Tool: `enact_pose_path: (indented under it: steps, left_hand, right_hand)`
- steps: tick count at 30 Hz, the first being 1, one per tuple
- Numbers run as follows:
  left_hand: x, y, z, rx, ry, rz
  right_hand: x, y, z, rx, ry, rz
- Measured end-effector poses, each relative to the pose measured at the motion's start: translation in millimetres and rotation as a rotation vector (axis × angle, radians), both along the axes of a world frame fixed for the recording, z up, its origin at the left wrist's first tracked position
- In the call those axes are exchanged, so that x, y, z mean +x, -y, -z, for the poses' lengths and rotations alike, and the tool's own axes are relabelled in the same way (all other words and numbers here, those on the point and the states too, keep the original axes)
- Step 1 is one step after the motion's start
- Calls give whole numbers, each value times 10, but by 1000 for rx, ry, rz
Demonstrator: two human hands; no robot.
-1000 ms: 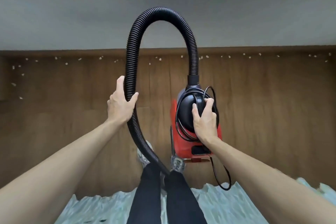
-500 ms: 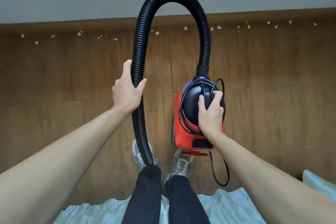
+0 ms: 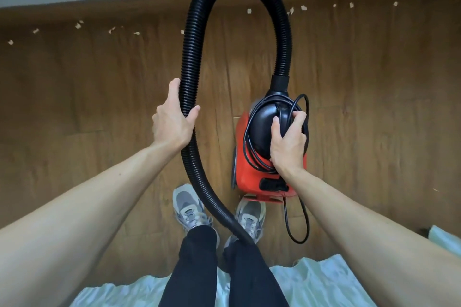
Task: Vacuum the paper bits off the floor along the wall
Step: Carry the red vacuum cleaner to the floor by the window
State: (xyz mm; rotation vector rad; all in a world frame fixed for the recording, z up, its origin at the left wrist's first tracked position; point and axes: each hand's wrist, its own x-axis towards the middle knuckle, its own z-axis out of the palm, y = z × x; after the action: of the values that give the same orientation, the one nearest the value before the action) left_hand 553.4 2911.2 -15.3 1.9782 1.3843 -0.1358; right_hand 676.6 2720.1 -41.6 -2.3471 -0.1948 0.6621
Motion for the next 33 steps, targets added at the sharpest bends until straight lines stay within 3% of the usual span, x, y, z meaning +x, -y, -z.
enact_pose_path:
  steps: [8,18,25,33]
  left_hand:
    - [-5,20,345,19,-15,-16]
    - [-365,18,663,-27,11,-194]
    - [-532,93,741,31,21,-235]
    - [-492,89,545,-95,-29,-186]
  right_hand:
    - [23,92,264,-19,1,-37]
    - [-129,346,438,-36,-48,-123]
    - [-144,384,427,-58,-40,-95]
    - [-119,474,332,-87,-53,-78]
